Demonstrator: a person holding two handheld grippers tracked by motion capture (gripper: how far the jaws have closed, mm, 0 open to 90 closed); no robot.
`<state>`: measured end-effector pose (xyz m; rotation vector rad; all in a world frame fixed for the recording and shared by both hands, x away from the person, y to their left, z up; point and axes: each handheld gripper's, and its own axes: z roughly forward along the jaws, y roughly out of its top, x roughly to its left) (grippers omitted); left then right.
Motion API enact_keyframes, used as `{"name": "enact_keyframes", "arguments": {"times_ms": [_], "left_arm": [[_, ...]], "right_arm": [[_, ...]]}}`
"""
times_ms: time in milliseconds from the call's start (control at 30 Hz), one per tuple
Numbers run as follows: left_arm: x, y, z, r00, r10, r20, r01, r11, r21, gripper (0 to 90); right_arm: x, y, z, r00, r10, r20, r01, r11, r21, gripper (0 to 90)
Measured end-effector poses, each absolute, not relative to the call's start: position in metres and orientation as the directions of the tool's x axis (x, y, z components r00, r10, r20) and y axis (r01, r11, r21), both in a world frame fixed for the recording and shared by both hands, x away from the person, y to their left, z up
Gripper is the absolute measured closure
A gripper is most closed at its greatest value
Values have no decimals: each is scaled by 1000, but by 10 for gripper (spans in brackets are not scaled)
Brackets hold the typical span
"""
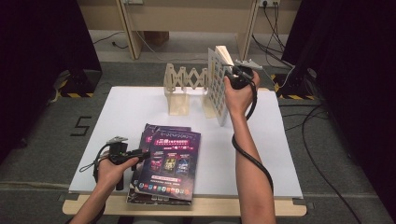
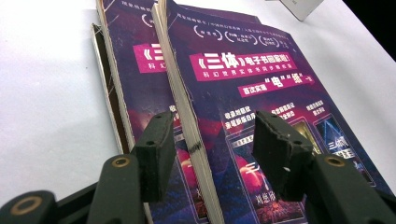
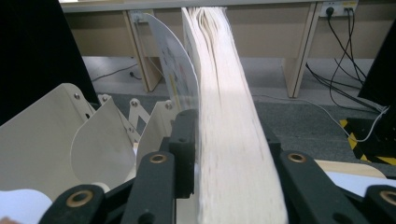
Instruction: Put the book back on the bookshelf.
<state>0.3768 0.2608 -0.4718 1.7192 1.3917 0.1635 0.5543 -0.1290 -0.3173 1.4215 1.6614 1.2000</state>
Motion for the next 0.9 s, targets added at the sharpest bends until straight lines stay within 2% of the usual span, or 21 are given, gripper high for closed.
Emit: {"name": "enact_keyframes", "arguments": {"times_ms": [300, 500, 733, 900], "left_arm": [[376, 260, -472, 362, 839, -406, 718, 27, 695, 476], [376, 260, -472, 361, 840, -406, 718, 27, 695, 476], [377, 261, -473, 359, 840, -407, 720, 28, 693, 476], [377, 260, -472, 360, 841, -405, 721, 25, 693, 476]], "right_arm": [[549, -132, -317, -209, 974, 86, 409, 7, 912, 677], [549, -131, -315, -198, 975, 99, 429, -4, 903, 740], [549, -131, -319, -178, 978, 109, 388, -32, 921, 745], [551, -130, -317, -179, 979, 97, 394, -19, 919, 743]]}}
